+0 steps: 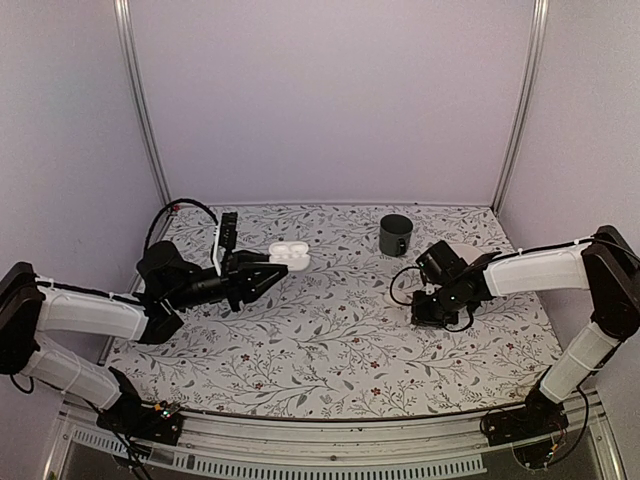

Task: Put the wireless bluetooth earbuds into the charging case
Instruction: Adjust the right earbud at the center of the board.

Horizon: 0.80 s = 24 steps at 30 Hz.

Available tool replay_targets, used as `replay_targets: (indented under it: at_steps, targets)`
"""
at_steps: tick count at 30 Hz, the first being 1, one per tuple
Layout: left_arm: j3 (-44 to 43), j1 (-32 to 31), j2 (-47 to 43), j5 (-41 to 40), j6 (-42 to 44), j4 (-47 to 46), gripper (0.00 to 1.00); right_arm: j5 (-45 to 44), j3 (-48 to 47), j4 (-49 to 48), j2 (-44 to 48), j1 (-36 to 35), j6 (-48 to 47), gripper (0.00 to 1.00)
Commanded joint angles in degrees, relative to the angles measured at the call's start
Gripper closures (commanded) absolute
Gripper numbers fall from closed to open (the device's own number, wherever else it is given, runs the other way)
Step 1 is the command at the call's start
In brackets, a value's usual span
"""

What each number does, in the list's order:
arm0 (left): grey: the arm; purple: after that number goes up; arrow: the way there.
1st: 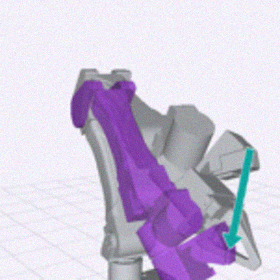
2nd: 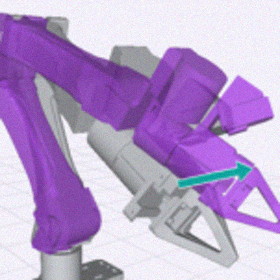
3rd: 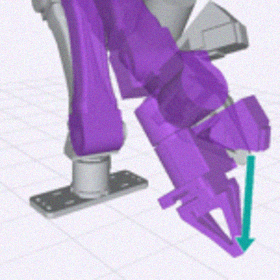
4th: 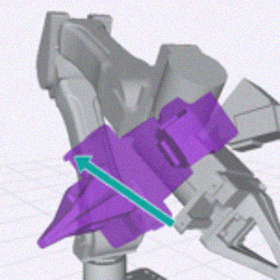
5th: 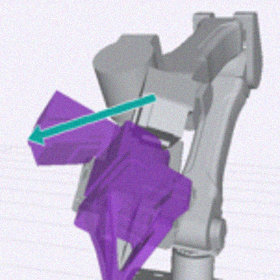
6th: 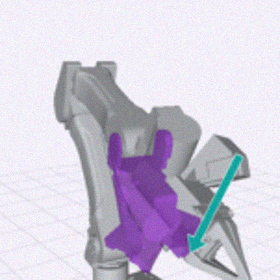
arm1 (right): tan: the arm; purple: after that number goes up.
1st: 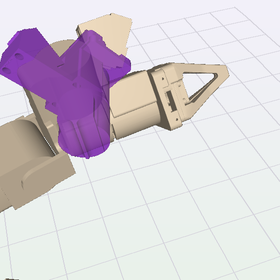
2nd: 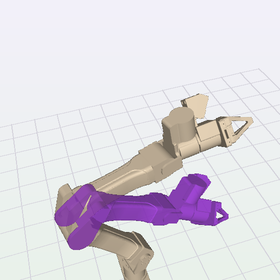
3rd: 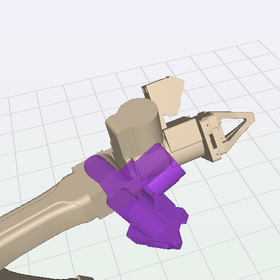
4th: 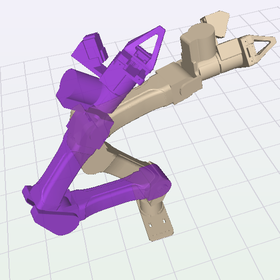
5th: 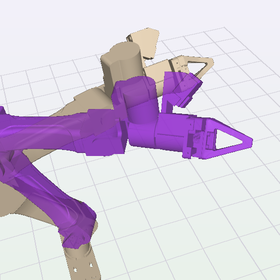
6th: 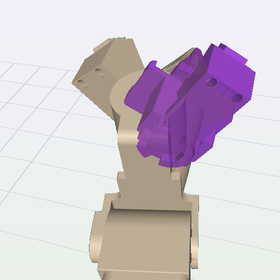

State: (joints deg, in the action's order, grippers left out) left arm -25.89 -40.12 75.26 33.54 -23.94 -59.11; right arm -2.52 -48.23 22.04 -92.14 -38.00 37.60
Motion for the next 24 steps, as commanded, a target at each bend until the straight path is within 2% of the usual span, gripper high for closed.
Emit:
replay_targets:
  at_steps: [1,8,12,24]
  targets:
    - [-1.53,0.82,0.88,0.89,-0.61,-0.37,1.0,-1.12,-0.16,-0.09,-0.73,-0.32,-0.21,0.79]
    - [-2.4,0.77,1.87,1.53,-1.28,-0.47,1.0,-0.38,-0.68,-0.27,-1.87,-0.53,-0.94,0.8]
    - [-2.5,0.78,2.25,1.62,-1.35,-0.51,1.0,0.26,-1.05,1.04,-0.7,-1.84,-0.7,0.85]
    - [-3.11,0.74,5.01,2.91,-3.33,-3.37,1.0,3.14,-2.04,3.43,5.16,-2.16,0.67,0.82]
